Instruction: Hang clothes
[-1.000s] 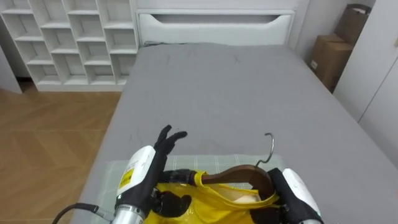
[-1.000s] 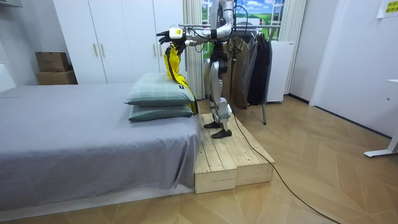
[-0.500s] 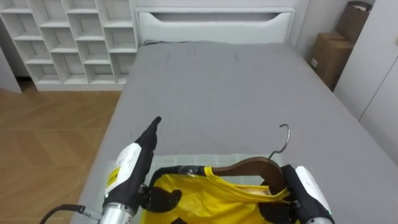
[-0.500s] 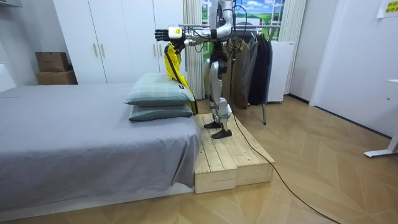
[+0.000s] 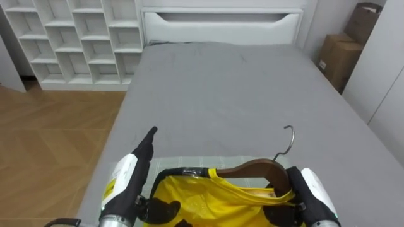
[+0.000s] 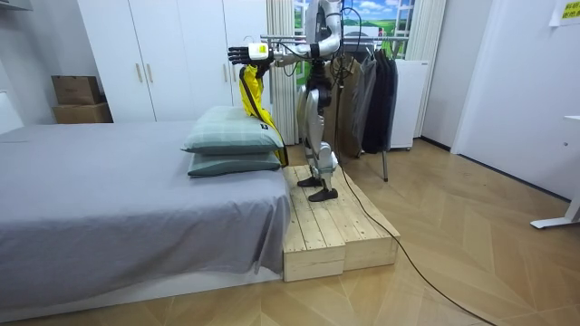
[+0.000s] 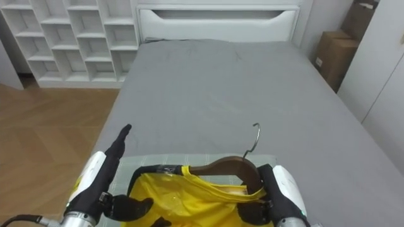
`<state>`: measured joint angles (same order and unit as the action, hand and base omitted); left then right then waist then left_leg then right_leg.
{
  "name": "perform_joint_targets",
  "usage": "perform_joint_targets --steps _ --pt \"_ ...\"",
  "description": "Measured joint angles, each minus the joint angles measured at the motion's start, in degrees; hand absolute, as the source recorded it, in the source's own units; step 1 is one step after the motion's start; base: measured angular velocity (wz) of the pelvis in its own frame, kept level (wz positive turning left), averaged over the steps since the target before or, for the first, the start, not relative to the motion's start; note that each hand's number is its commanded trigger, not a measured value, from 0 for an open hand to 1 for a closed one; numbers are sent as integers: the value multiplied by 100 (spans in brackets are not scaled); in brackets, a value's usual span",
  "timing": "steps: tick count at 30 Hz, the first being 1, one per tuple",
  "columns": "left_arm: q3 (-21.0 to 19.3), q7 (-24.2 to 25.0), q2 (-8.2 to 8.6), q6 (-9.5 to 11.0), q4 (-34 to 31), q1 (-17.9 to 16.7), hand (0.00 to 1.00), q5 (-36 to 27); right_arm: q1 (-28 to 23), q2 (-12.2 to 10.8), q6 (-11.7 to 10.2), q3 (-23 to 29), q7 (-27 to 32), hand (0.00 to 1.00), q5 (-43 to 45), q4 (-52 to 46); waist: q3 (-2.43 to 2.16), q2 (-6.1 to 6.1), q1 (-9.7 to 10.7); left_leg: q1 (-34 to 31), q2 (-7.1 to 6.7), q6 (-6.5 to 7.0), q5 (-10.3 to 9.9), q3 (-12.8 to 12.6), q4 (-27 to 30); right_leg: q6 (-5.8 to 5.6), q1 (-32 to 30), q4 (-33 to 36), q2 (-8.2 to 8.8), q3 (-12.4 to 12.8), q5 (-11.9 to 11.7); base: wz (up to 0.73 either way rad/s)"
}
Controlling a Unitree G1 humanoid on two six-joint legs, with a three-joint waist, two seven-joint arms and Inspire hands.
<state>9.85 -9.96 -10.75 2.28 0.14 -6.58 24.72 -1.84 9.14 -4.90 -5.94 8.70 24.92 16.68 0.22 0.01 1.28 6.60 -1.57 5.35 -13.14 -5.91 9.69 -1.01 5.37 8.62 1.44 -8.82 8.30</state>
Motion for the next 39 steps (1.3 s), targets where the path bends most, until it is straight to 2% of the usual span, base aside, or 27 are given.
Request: perform_joint_targets --steps 7,11,13,20,30,35,39 --pt "-829 -315 12 69 4 -4 0 -501 -63 19 -1 166 204 100 440 -328 -1 -1 -22 5 -7 0 0 129 8 0 55 1 11 -175 0 9" --pt "-1027 -343 31 68 104 -72 0 -568 -123 27 0 204 206 100 436 -415 -4 -5 -39 7 -8 0 0 138 8 0 71 0 16 -230 0 7" --pt "-1110 -347 101 56 262 -82 0 -707 -136 27 4 236 206 100 439 -415 -5 -3 -70 6 -9 0 0 144 5 0 70 0 15 -231 0 0" --pt "-1209 -346 112 24 400 -262 0 -703 -260 33 9 362 225 100 438 -696 -8 0 -145 18 -5 0 0 136 -5 -1 70 -7 13 -228 0 0" --pt "-1209 -343 134 43 1032 -278 0 -718 -323 32 -1 468 309 100 432 -803 -8 -6 -184 88 -9 0 0 165 -11 -11 150 -1 53 -246 7 0" --pt "-1209 -333 232 46 1347 -279 0 -772 -330 31 -1 483 309 100 414 -771 -12 -31 -183 96 -10 0 0 191 -11 -13 164 9 30 -264 9 1" --pt "-1209 -335 292 46 1520 -339 0 -904 -378 32 -1 494 309 100 417 -763 -8 -107 -188 95 -10 0 0 193 -6 -13 166 16 27 -277 9 0"
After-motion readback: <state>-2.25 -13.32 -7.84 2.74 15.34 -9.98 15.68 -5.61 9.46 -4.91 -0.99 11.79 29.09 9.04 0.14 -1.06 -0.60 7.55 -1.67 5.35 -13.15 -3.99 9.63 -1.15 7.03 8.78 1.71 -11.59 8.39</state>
